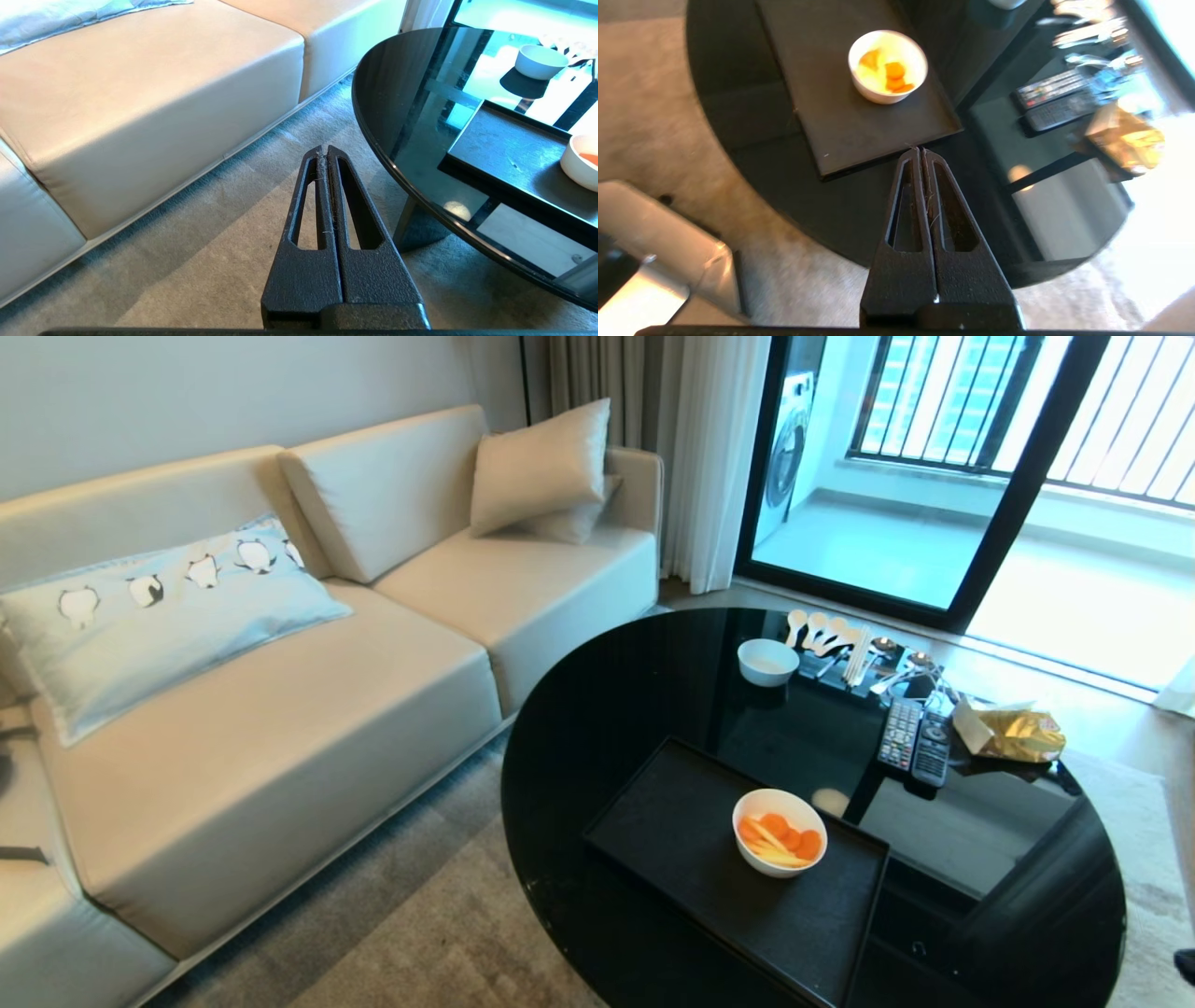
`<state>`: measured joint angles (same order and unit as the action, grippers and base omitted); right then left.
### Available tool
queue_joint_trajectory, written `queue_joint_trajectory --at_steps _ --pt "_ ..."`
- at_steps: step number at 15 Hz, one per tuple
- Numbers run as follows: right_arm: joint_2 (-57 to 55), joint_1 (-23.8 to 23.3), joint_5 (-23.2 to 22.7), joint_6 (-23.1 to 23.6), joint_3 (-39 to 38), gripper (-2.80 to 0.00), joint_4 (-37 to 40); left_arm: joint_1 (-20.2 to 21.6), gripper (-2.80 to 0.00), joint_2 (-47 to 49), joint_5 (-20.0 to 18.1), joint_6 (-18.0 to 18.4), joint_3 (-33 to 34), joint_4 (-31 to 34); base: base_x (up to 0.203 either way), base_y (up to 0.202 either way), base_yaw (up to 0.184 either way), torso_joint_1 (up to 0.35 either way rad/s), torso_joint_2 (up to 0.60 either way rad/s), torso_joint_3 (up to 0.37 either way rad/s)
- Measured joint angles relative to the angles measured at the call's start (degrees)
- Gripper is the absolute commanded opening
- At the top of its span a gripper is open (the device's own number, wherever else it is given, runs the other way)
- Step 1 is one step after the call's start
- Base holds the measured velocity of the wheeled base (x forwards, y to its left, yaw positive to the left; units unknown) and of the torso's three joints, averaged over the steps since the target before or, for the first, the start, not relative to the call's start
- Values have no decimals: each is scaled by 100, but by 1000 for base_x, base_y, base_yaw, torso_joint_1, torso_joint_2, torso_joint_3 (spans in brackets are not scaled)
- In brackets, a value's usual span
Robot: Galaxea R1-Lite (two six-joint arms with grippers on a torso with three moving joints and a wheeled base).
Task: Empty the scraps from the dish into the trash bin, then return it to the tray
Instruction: Pick up the bowl with leftover food
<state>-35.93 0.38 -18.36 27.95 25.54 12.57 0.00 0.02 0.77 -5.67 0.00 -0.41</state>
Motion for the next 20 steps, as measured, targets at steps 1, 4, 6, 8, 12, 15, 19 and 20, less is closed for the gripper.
queue_joint_trajectory --at_steps 1,4,6,8,12,15,19,20 --pt "-308 24 -120 8 50 -280 -33 0 -280 0 -2 0 0 0 0 0 0 0 0 0" --pt "-1296 259 -291 3 163 -280 -447 0 -280 0 -1 0 0 -1 0 0 0 0 0 0" --pt "-2030 584 -320 -20 267 -280 -830 0 -280 0 -2 -1 0 0 0 0 0 0 0 0" --pt "-2735 936 -327 -163 419 -280 -1204 0 -280 0 -2 2 0 0 0 0 0 0 0 0" --pt "-4205 1845 -310 -655 913 -280 -1878 0 -280 0 -2 2 0 0 0 0 0 0 0 0" --pt "-5158 2361 -45 -1092 1406 -280 -2161 0 -280 0 -2 -2 0 0 0 0 0 0 0 0" --pt "-6302 2983 1056 -2027 2114 -280 -2611 0 -280 0 0 2 0 0 0 0 0 0 0 0" --pt "-6582 3083 1491 -2255 2308 -280 -2668 0 -280 0 -2 2 0 0 0 0 0 0 0 0"
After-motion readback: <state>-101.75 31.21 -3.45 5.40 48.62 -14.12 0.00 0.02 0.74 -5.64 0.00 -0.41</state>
